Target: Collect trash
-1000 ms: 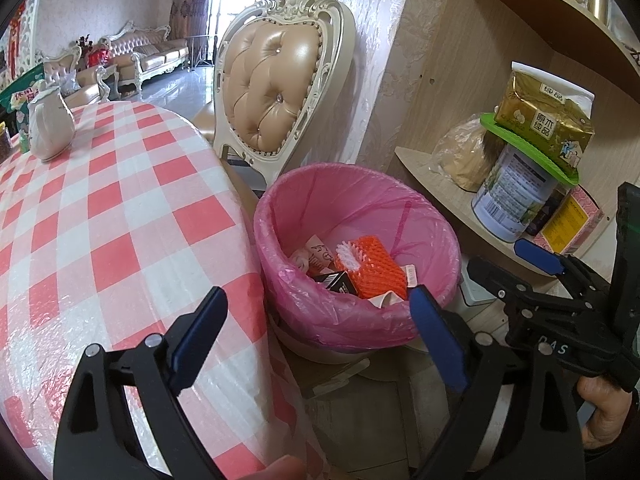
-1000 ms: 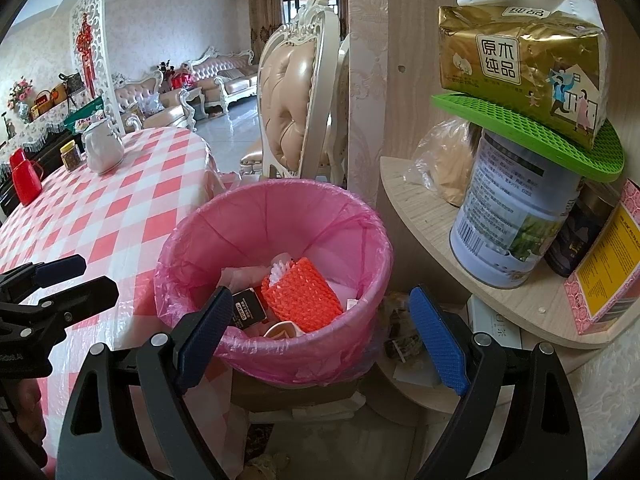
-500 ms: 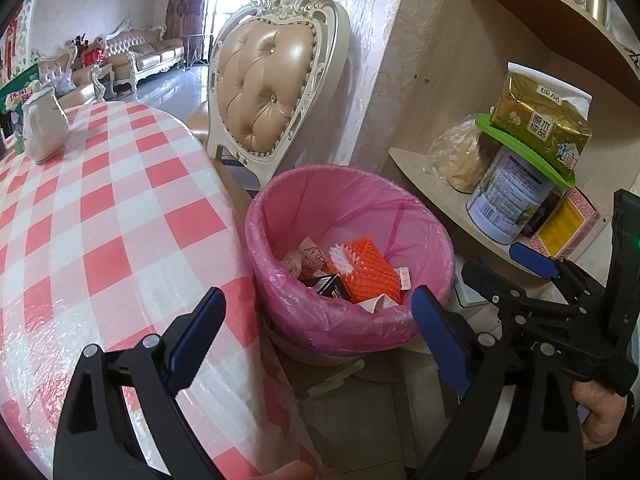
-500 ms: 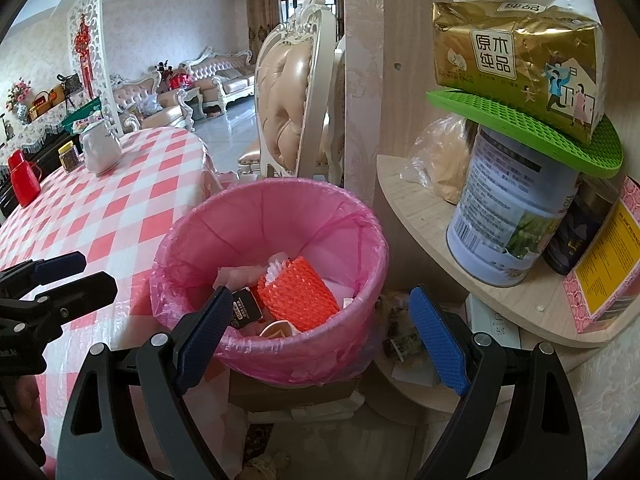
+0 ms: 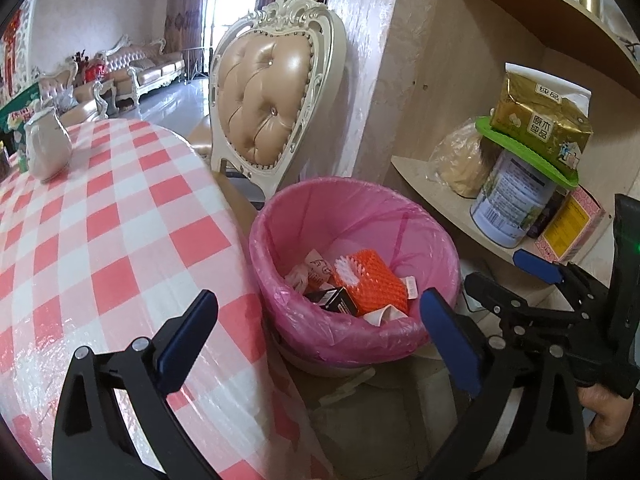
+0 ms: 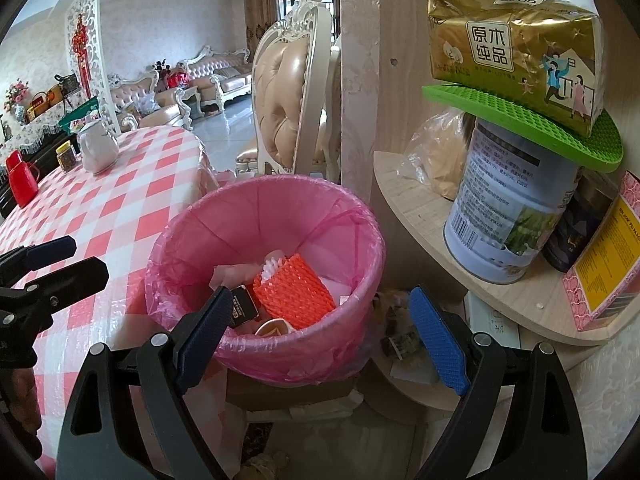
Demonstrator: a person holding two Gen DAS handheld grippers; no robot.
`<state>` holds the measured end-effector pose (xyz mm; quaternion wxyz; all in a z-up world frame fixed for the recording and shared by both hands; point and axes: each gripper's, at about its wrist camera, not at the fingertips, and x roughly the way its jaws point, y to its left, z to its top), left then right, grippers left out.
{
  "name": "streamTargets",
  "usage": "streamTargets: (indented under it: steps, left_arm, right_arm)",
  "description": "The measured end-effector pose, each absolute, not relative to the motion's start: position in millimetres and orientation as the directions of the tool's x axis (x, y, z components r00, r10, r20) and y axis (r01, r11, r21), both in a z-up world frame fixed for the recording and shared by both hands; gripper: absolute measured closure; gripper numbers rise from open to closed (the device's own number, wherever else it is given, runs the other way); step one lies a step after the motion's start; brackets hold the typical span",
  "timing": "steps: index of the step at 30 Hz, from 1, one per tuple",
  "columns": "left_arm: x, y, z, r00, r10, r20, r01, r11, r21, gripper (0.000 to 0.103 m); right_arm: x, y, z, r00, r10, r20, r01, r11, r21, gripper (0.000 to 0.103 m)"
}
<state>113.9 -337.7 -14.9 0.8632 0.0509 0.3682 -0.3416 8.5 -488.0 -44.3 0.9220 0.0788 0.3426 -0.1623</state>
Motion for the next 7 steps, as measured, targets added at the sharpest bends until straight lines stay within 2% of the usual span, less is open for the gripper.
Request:
streamTargets:
  steps: [7]
  left_arm:
    - [115.4,-337.2,-16.4,0.493,-0.546,-0.677,0.620,0.767,-0.167,0.005]
  right_arm:
    - [9.6,-489.0,-45.0,0.711,-0.246,-0.659,0.354,0.934,0.034,0.018]
